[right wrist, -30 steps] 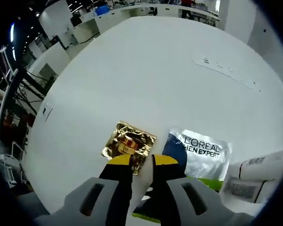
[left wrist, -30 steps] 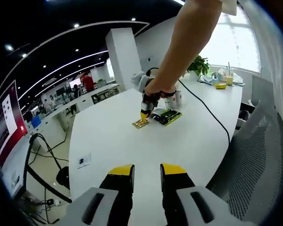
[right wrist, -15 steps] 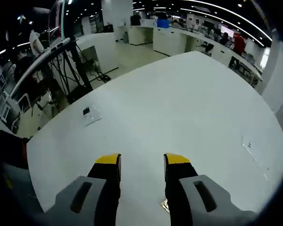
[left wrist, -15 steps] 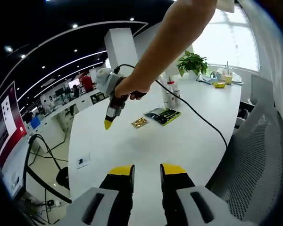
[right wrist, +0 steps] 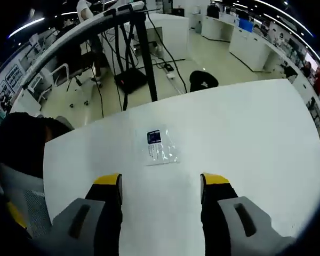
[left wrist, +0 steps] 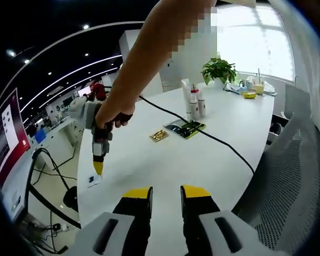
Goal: Arrange the skincare products in the storage area until every visible bottle or jar stands upright without overlapping.
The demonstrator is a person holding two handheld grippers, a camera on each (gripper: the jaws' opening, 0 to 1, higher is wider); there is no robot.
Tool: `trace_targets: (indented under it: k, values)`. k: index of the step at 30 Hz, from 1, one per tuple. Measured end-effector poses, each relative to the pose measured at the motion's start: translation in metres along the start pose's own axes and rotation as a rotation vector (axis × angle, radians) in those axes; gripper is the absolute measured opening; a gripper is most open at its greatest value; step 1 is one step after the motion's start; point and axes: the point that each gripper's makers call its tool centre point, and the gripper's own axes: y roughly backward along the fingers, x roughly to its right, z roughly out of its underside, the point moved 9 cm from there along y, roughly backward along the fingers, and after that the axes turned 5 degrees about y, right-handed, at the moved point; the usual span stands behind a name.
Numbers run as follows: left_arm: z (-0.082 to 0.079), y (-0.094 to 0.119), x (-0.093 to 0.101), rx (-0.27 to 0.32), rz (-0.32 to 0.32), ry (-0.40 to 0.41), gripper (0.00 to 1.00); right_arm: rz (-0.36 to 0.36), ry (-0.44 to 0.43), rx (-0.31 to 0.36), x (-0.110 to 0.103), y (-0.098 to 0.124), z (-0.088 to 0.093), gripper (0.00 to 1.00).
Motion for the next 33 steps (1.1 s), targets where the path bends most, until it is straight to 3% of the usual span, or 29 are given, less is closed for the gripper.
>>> trace_targets:
  k: [6,14,18,20,24,33]
  values:
    - [0.002,-0.001,0.0,-0.007,-0.003,0.003,0.22,-0.021,0.034,-0.026,-0.002,-0.032,-0.015,0.58]
    - [0.004,-0.003,0.0,-0.021,-0.004,0.006,0.22,-0.015,0.081,-0.06,-0.007,-0.048,-0.024,0.53]
    - [0.004,-0.003,0.0,-0.027,-0.004,0.008,0.22,0.006,0.164,-0.073,-0.001,-0.047,-0.033,0.45]
    - [0.005,-0.003,0.0,-0.031,-0.001,0.005,0.22,-0.008,0.146,-0.067,-0.001,-0.047,-0.034,0.44]
    - [0.005,-0.003,0.001,-0.032,0.002,0.004,0.22,-0.028,0.196,-0.066,-0.002,-0.047,-0.034,0.37]
    - [0.005,-0.003,0.001,-0.039,0.008,0.0,0.22,-0.019,0.176,-0.077,-0.006,-0.045,-0.028,0.37]
